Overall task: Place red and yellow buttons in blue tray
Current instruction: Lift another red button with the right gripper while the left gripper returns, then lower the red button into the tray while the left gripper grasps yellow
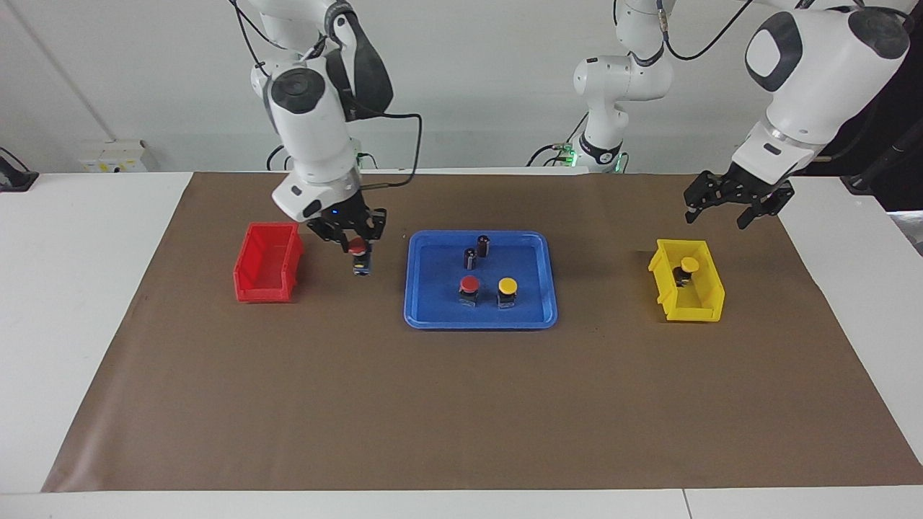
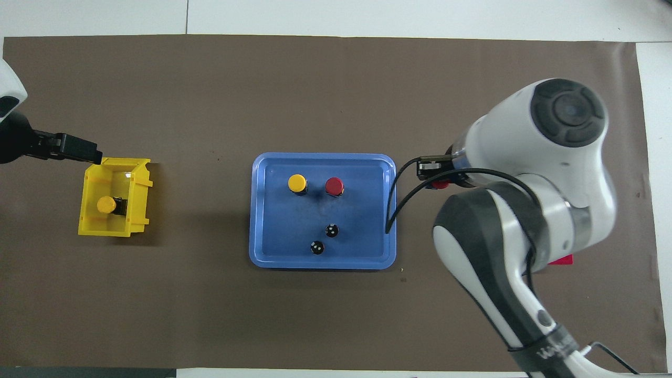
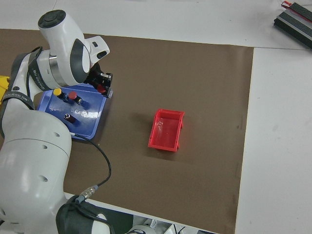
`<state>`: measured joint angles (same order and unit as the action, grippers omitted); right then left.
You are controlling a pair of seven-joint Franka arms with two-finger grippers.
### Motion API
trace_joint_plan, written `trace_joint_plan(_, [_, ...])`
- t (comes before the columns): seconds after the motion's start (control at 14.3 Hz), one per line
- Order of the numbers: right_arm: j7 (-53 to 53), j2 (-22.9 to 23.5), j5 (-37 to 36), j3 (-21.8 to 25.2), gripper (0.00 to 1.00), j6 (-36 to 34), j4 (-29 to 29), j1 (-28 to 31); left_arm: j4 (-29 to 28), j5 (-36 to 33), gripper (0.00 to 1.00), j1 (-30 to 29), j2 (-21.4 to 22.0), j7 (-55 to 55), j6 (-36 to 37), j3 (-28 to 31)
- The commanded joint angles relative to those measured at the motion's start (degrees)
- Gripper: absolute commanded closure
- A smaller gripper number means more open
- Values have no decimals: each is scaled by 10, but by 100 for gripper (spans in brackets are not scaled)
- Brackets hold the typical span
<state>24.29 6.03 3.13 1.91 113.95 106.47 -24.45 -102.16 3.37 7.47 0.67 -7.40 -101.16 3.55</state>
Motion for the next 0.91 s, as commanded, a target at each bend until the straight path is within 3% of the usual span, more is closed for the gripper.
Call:
trace_joint_plan(0.0, [42, 50, 8, 4, 83, 45, -15, -32, -115, -8, 3, -23, 28, -6, -97, -4])
trace_joint_plan(0.21, [65, 72, 8, 4, 83, 70, -12, -63, -188, -8, 12, -41, 10, -9, -196, -4])
trace_joint_plan(0.35, [73, 84, 8, 4, 81, 80, -11, -68, -203, -8, 22, -47, 7, -10, -207, -4])
trace_joint_plan(0.84, [72, 79, 8, 3, 80, 122, 29, -69, -234, -8, 36, -63, 7, -12, -213, -4])
